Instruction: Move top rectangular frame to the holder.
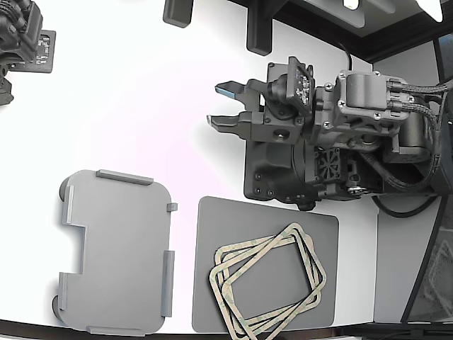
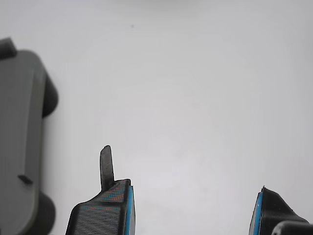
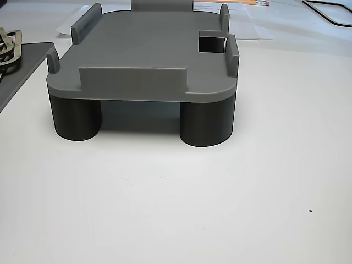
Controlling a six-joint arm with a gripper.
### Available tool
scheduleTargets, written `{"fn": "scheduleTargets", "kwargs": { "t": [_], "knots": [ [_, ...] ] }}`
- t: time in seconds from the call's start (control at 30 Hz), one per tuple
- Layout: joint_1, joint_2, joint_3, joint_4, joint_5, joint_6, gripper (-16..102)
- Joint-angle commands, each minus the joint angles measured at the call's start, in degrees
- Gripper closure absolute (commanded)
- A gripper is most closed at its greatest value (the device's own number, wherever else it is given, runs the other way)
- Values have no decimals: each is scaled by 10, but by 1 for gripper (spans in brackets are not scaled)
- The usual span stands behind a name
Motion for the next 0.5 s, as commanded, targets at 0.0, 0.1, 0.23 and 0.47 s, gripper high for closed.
{"fn": "scheduleTargets", "kwargs": {
  "t": [0.0,0.1,0.23,0.47],
  "knots": [
    [4,-12,-23,-129,13,-72,-14],
    [4,-11,-21,-126,12,-73,-14],
    [5,-17,-29,-120,4,-79,-14],
    [135,-151,-159,-40,65,-60,-14]
  ]
}}
